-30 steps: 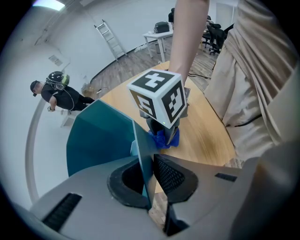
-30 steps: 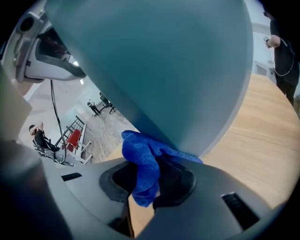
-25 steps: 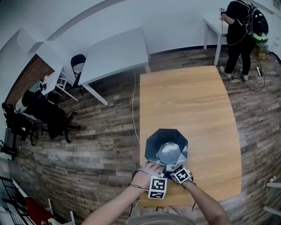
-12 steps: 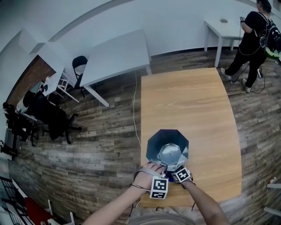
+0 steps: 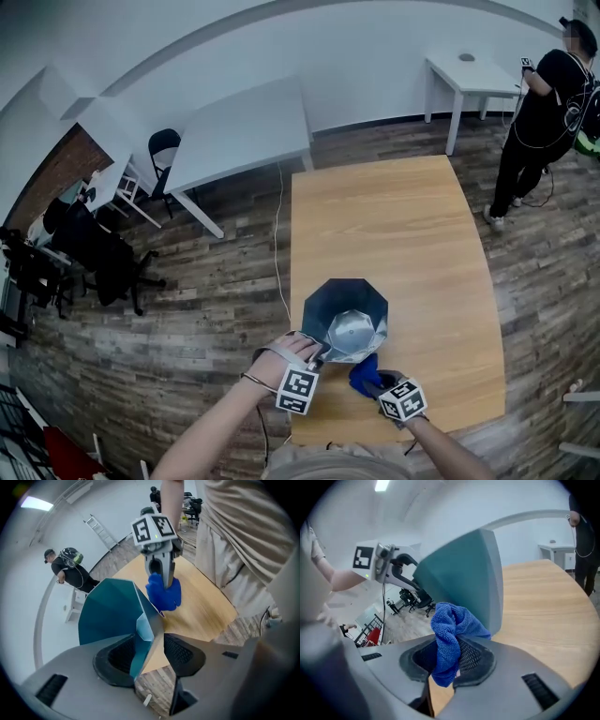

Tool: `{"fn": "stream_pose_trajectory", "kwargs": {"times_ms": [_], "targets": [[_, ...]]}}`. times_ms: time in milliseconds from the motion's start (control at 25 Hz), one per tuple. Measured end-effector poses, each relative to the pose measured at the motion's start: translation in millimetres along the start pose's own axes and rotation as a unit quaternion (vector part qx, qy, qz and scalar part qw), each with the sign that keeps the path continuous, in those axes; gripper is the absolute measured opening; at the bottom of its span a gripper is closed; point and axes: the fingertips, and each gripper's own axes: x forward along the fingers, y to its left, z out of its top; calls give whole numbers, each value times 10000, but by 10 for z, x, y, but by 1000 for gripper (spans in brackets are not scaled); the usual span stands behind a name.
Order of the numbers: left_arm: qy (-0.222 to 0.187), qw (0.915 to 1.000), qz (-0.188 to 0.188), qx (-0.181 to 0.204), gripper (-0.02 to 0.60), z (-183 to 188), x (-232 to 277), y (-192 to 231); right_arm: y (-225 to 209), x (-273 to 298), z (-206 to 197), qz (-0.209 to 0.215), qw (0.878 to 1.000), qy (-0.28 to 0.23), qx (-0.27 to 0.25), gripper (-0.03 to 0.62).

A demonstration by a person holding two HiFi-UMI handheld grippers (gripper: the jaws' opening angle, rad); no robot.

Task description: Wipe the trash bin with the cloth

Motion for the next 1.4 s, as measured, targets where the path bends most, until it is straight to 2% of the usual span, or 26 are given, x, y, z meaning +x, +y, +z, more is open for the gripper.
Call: {"fn": "stream_pose_trajectory", "kwargs": {"times_ms": [120, 240, 320, 400, 560, 640, 760, 880, 1040, 1160, 1400], "targets": [[215, 9993, -62, 288, 184, -138, 63, -56, 134, -261, 159, 22, 9997, -248, -74, 80], [433, 9982, -8, 420, 183, -180, 136, -71, 209, -457, 303, -13, 9988, -484, -123, 80], [524, 9976, 124, 433, 165, -178, 149, -39, 237, -544, 387, -49, 9980, -620, -105, 80], [564, 9975, 190, 389, 100, -161, 135, -13, 262, -605, 459, -89, 9974, -713, -93, 80], [522, 9984, 118, 194, 89, -48, 122, -16, 263, -701, 549, -185, 9962, -845, -44, 80], [518, 9986, 91, 3, 84, 43, 127, -20, 233, -753, 574, -194, 9950, -956, 201, 80], [537, 9981, 66, -297, 77, 186, 121, -1, 202, -815, 645, -117, 9891, -1144, 915, 80], [523, 9972, 36, -537, 63, 336, 123, 36, 226, -842, 760, 96, 9774, -1361, 1616, 80], [382, 9966, 7, -729, 47, 521, 143, 72, 255, -803, 913, 408, 9594, -1638, 2258, 80], [270, 9970, -35, -725, 46, 607, 144, 70, 186, -712, 943, 434, 9549, -1646, 2434, 80], [223, 9982, -95, -553, 46, 626, 143, 108, 37, -595, 958, 505, 9604, -1382, 2368, 81]]}}
